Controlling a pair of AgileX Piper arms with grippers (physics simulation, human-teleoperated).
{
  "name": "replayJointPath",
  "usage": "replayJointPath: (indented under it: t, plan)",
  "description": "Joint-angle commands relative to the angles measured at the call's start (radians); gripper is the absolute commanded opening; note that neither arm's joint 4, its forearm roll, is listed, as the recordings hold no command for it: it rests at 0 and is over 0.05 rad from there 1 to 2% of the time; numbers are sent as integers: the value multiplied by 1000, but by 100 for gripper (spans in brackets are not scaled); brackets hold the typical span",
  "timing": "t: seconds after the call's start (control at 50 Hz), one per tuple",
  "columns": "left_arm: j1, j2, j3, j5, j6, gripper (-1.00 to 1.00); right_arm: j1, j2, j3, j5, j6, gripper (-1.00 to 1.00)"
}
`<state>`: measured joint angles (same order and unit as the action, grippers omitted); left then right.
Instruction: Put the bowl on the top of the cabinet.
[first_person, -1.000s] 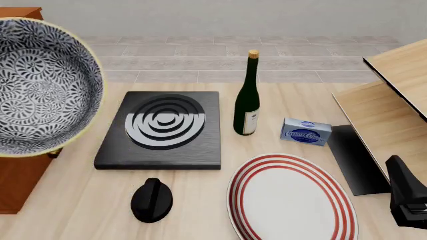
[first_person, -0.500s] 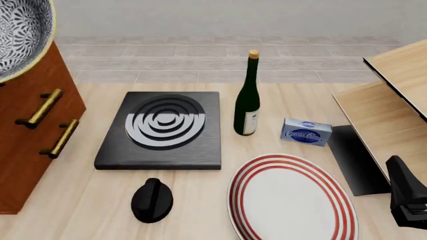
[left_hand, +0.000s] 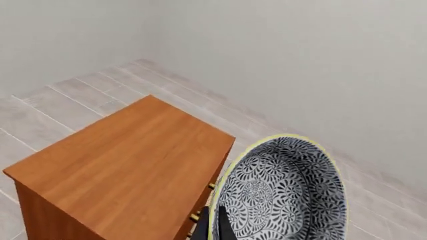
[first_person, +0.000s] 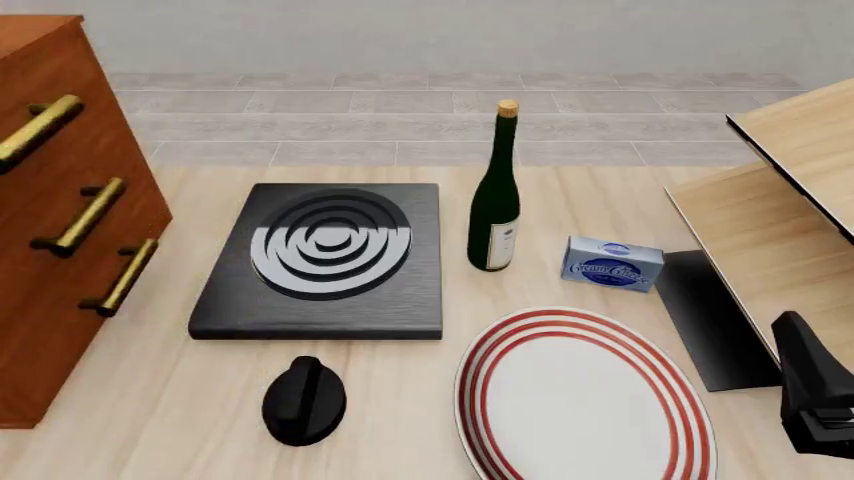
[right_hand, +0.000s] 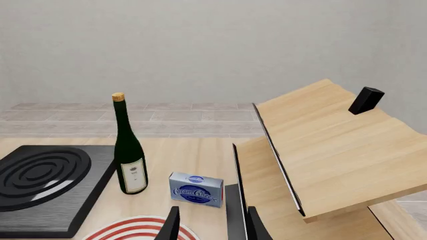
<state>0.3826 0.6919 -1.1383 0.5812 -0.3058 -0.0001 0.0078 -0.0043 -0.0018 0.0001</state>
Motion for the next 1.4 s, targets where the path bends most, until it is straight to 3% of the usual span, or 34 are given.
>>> replayJointPath:
  t: [0.02, 0.22, 0.68, 1.4]
  plan:
    - [94, 56, -30, -44, -94, -100, 0, 0, 0, 0, 0, 100]
    - [194, 126, -23, -87, -195, -100, 0, 0, 0, 0, 0, 100]
    - [327, 231, -26, -144, -267, -100, 0, 0, 0, 0, 0, 100]
    - [374, 337, -46, -167, -229, -100, 0, 0, 0, 0, 0, 100]
